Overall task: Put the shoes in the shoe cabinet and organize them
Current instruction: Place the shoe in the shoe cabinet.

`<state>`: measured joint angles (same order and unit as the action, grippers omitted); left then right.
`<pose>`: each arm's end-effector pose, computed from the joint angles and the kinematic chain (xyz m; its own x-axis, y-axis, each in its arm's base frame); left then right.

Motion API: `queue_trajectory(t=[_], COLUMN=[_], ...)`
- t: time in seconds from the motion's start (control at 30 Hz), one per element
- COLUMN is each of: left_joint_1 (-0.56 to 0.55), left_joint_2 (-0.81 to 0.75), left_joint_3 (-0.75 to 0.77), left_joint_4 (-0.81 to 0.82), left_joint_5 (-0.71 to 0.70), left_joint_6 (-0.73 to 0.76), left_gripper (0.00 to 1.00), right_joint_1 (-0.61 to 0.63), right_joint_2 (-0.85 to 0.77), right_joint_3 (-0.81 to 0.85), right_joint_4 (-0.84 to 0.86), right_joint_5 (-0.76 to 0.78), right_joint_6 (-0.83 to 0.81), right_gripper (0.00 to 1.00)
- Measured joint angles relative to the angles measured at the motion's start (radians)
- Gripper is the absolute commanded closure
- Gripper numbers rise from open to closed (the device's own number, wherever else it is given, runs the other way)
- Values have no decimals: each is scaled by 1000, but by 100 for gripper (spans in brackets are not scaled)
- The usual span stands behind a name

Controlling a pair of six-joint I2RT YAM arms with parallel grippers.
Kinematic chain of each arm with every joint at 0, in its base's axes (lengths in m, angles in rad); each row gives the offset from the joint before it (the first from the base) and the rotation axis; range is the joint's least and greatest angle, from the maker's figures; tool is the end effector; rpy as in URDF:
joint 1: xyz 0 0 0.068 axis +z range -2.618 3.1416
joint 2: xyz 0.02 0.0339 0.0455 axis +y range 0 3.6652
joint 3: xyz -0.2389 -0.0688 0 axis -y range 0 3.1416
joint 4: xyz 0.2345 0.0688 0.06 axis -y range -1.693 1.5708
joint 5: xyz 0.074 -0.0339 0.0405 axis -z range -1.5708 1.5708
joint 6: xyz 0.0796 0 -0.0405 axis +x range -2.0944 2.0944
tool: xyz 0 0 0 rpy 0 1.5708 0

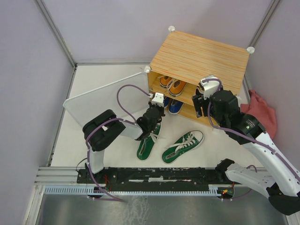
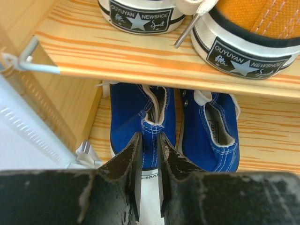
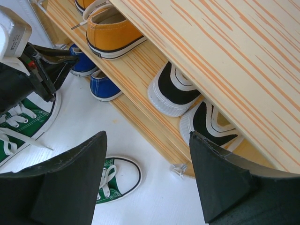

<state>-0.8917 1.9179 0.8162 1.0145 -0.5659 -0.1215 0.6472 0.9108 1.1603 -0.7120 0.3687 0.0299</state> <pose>0.2854 -0.2856 0.1438 -0.0932 -0.0474 -0.9945 0.3123 0.9471 -0.0744 0.1917 0.1089 0.3521 -0.3649 -0.2409 -0.8993 -0.2943 0.9463 -0.1340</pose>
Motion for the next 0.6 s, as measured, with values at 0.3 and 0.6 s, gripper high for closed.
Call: queue_trajectory(t=[0.3,0.6], left_joint_1=[45,69], left_joint_2=[46,51], left_joint_3=[66,40], left_joint_4=[-28,-38], left_joint_5=[42,35], left_joint_6=[0,-2], left_gripper=[74,29], right_joint_1=[0,0], right_joint_2=[-1,-2], right_joint_3=[-9,-12], right_joint_4=[0,0], right_joint_5=[3,3], right_joint_6=[0,0], right_gripper=[21,21])
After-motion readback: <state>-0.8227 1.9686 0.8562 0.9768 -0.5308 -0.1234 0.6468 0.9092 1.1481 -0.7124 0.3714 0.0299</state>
